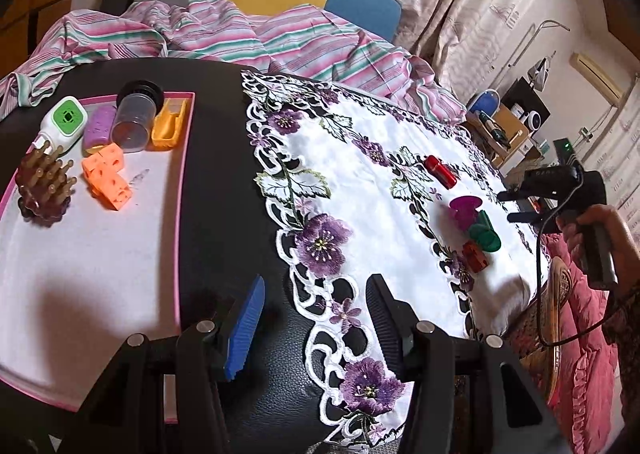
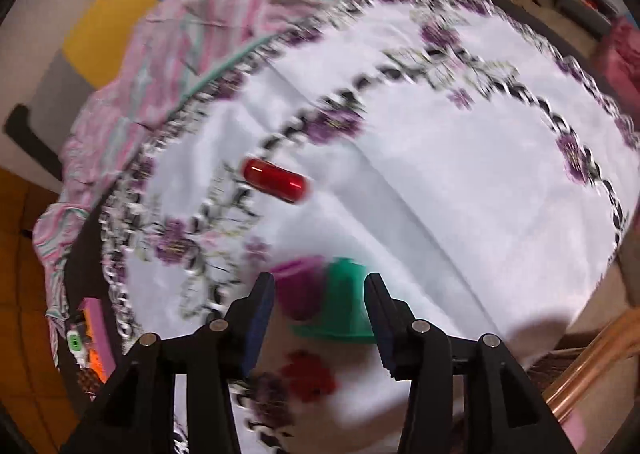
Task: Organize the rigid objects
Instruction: 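Move the right gripper to the green stand and grasp it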
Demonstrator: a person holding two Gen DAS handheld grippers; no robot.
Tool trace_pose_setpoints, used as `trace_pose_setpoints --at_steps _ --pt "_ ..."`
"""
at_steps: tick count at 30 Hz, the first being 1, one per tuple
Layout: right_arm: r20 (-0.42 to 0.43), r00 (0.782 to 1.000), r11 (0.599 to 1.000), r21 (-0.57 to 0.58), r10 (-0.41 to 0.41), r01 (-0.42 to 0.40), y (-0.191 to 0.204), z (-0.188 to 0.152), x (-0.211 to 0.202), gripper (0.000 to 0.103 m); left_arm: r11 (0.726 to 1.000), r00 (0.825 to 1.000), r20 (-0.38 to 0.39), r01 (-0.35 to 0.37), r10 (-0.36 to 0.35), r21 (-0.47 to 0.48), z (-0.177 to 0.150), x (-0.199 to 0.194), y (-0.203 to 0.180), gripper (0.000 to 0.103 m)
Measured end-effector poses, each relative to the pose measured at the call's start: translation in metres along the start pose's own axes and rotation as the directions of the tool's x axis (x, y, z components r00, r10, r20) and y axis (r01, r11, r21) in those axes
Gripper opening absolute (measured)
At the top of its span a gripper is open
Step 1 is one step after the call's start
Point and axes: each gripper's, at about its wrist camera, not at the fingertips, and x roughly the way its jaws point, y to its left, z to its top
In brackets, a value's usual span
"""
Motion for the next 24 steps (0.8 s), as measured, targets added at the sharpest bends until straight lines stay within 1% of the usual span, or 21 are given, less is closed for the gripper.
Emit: trace_pose_setpoints --at_steps 2,5,8,10,11,13,15,17,19,20,21,22,24 --pt "-0.033 0.999 1.0 0.001 -0.009 0.009 -0.007 0.0 0.008 0.048 1.0 1.0 -0.002 0.001 -0.001 0.004 -0.001 0.001 -0.002 0.053" --pt "-0.105 0.994 1.0 0.01 0.002 -0.001 -0.012 -0.002 0.022 0.048 1.0 1.0 -0.009 0.005 -0.005 0.004 -0.001 0.002 -0.003 0.053" --pt "-0.185 0.983 1.0 0.009 0.017 -0.015 -0.007 -0.005 0.041 0.048 1.0 1.0 -0.011 0.004 -0.004 0.005 -0.002 0.002 -0.003 0.053" --pt "-0.201 0.98 1.0 0.002 0.014 -0.014 0.0 -0.007 0.049 0.048 1.0 1.0 -0.006 0.001 -0.001 -0.001 -0.002 0.002 -0.001 0.053" --pt "-0.207 0.978 0.999 -0.007 0.035 -0.037 0.008 -0.009 0.053 0.05 1.0 1.0 -0.005 -0.001 0.001 -0.005 -0.002 0.002 -0.001 0.053" --pt "-0.218 0.973 0.996 -0.017 0.077 -0.083 0.025 -0.013 0.059 0.05 1.0 1.0 -0.008 -0.003 0.003 -0.015 -0.002 0.001 0.002 0.053" --pt "-0.232 0.966 0.99 -0.062 0.111 -0.129 0.048 -0.02 0.064 0.05 1.0 1.0 -0.007 -0.003 0.003 -0.022 -0.002 0.0 0.004 0.053" --pt "-0.258 0.955 0.974 -0.13 0.146 -0.185 0.075 -0.029 0.066 0.05 1.0 1.0 -0.004 -0.01 0.01 -0.019 -0.001 -0.001 0.005 0.053" --pt "-0.272 0.943 0.949 -0.192 0.193 -0.25 0.095 -0.037 0.056 0.049 1.0 1.0 0.001 -0.012 0.012 -0.02 -0.001 -0.003 0.006 0.053" --pt "-0.261 0.945 0.941 -0.218 0.199 -0.259 0.1 -0.038 0.049 0.049 1.0 1.0 0.004 -0.013 0.014 -0.022 0.0 -0.004 0.007 0.053" --pt "-0.244 0.951 0.937 -0.244 0.19 -0.25 0.102 -0.039 0.04 0.05 1.0 1.0 0.006 -0.014 0.014 -0.027 0.0 -0.004 0.009 0.053" --pt "-0.222 0.962 0.937 -0.275 0.158 -0.217 0.103 -0.039 0.032 0.051 0.999 1.0 0.006 -0.012 0.012 -0.035 0.0 -0.004 0.01 0.053" --pt "-0.192 0.98 0.942 -0.318 0.049 -0.11 0.094 -0.037 0.021 0.055 0.999 1.0 0.003 0.0 0.0 -0.048 0.0 -0.002 0.011 0.053"
